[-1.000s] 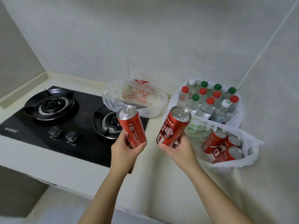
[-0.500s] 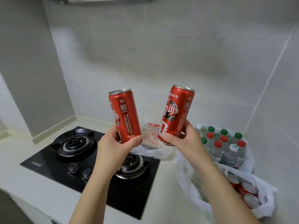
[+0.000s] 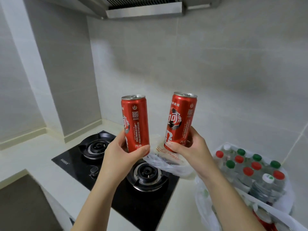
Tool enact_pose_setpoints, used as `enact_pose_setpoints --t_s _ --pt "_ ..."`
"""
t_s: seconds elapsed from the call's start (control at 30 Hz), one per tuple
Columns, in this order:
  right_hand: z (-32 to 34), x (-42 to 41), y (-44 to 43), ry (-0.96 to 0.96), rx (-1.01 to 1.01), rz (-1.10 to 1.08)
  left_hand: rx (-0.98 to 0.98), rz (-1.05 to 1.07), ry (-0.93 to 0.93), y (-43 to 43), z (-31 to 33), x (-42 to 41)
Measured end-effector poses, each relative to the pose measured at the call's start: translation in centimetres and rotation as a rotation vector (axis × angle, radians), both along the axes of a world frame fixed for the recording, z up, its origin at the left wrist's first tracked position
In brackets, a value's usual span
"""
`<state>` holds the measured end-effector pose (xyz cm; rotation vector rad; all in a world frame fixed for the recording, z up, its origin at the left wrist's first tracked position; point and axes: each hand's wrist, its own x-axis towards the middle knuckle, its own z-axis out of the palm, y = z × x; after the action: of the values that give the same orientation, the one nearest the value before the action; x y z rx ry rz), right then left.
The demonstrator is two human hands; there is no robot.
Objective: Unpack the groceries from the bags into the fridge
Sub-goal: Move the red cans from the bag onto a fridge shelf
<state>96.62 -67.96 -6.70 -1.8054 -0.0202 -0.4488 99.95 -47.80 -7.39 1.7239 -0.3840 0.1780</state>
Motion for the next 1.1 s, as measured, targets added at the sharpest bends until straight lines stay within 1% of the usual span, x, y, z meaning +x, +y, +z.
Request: enact_pose_setpoints --t_s 0.23,0.47,0.67,0.8,0.93,1.1 --pt "-0.2 1.7 1.2 0.023 0.025 0.171 -0.007 0.197 0.046 1.2 -0.1 -2.1" --pt "-1.7 1.8 6.0 0.067 0.080 0.319 -0.019 0.372 0.085 6.2 -1.2 -5.0" --pt "-2.0 1.6 13.6 0.069 0.136 0.456 -0.007 0.521 0.065 13.1 -0.8 -7.7" --pt "-2.1 0.9 20.0 0.077 0.138 0.551 -0.023 0.640 0.062 18.3 -0.7 -10.6" --pt "-2.1 -0.4 26.0 0.084 0.158 0.687 -0.036 0.751 0.074 23.0 -1.1 -14.0" --pt "-2.7 -2.4 32.7 0.106 0.132 0.873 -0.039 0.914 0.077 26.9 -1.3 -18.5"
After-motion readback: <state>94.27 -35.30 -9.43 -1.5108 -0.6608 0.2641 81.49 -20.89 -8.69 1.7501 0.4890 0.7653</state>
